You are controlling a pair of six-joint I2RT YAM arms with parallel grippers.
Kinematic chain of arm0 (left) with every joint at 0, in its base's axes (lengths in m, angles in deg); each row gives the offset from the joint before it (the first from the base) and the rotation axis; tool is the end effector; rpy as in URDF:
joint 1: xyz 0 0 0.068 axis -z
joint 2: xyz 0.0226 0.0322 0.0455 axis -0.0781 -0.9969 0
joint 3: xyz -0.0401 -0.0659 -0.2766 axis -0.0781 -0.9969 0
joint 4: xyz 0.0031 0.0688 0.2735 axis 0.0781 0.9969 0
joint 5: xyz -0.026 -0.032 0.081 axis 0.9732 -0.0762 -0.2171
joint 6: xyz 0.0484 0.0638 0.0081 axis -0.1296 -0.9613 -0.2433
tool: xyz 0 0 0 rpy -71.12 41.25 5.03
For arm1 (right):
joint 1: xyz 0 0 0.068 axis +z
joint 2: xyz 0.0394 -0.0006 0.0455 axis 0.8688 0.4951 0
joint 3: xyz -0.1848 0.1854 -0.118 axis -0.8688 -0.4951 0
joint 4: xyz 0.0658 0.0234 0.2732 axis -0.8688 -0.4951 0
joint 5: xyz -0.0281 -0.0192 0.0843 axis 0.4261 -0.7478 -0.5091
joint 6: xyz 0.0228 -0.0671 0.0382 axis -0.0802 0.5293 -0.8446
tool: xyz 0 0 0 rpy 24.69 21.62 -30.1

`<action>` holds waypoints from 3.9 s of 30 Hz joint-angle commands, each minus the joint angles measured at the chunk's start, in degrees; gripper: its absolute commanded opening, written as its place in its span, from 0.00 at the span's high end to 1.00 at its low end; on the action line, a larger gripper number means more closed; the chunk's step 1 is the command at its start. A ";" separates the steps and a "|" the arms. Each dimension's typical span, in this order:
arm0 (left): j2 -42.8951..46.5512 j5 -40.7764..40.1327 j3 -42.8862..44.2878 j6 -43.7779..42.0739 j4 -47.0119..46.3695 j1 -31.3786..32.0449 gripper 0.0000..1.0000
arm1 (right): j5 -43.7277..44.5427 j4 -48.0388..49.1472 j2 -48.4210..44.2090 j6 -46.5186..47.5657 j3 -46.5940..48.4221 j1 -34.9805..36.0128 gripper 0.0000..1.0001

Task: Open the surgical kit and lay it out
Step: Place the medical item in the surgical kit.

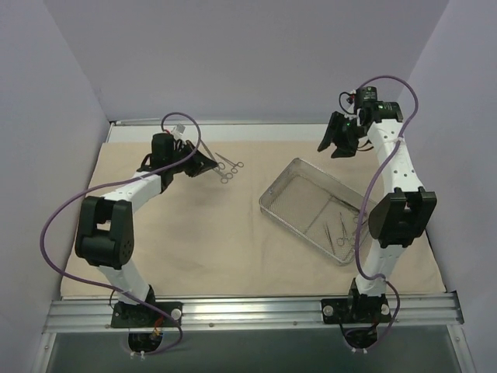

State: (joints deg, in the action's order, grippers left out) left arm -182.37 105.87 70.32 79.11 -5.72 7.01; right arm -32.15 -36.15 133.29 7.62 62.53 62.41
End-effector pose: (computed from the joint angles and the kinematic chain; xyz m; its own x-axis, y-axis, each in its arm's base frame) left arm 0.4222 -0.1217 0.2231 -0.7672 -0.5111 -0.3876 0.0369 0.5680 -0.8222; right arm 0.4620 0.0419 0.3543 -0.7871 0.3039 -0.5368 0.0041 0.8728 0.4881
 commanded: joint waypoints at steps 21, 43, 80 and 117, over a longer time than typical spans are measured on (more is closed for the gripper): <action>-9.52 -9.56 -7.55 6.15 -16.23 0.38 0.98 | 1.90 -4.74 -6.38 0.03 -8.18 -0.59 0.50; -13.66 -11.14 -11.95 12.93 -21.60 0.29 0.97 | 1.46 -5.71 -5.33 1.00 -7.66 -0.86 0.50; -3.11 -14.49 -6.24 5.82 18.81 -1.20 0.32 | 4.35 -5.53 -5.59 1.35 -8.54 -1.21 0.48; 7.44 2.30 4.58 -25.04 25.95 -4.36 0.36 | 16.93 9.84 -8.32 6.54 -45.71 -4.55 0.54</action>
State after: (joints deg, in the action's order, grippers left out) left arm -174.78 106.11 73.62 54.67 20.90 3.75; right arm -15.58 -27.27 123.63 14.88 17.35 56.95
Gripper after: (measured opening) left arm 0.644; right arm 0.462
